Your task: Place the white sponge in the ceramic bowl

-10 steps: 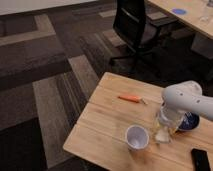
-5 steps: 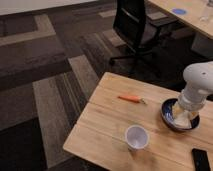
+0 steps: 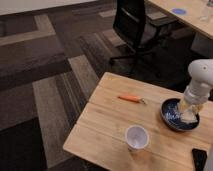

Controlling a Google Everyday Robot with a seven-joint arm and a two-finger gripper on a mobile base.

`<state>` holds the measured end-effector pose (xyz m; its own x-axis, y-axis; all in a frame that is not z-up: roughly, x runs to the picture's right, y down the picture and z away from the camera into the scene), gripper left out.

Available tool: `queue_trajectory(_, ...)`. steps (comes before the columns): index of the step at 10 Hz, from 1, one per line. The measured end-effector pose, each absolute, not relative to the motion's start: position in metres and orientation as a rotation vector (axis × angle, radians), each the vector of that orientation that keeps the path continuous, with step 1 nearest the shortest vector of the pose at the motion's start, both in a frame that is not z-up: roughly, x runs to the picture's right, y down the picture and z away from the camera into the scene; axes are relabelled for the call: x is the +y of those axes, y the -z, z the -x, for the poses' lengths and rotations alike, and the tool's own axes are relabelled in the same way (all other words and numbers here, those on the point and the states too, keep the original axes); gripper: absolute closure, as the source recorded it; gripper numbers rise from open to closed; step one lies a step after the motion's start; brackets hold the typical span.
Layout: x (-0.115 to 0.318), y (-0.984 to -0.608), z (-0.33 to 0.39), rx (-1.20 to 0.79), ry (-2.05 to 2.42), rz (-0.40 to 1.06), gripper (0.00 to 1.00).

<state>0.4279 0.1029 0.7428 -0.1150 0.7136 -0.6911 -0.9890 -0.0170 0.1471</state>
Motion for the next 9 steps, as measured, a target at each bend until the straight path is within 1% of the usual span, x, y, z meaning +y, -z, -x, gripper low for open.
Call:
queue_trajectory(1,0.103,-0.7428,-0.4281,0.716,-1.555,0.505,0.93)
queue_trajectory(2,0.1027,-0.743,-0.4279,0.716,-1.555,0.505,0.8)
queue_trajectory(3,0.1029,-0.7429,-0.4283,0.716,-1.555,0.505,0.61)
queue_trajectory(4,0.1026,-0.7429,-0.4281,0.715,-1.555,0.504,0.53)
queue_trajectory(5,0.1027,-0.7429,-0.4281,0.716,-1.555,0.504,0.41)
queue_trajectory(6,0.1027,-0.7429,-0.4282,0.715,-1.555,0.504,0.25)
queue_trajectory(7,0.1028,-0.7428,-0.4284,0.716,-1.555,0.504,0.2)
queue_trajectory(9,0.1028,-0.7429,-0.4284,0.716,-1.555,0.504,0.2)
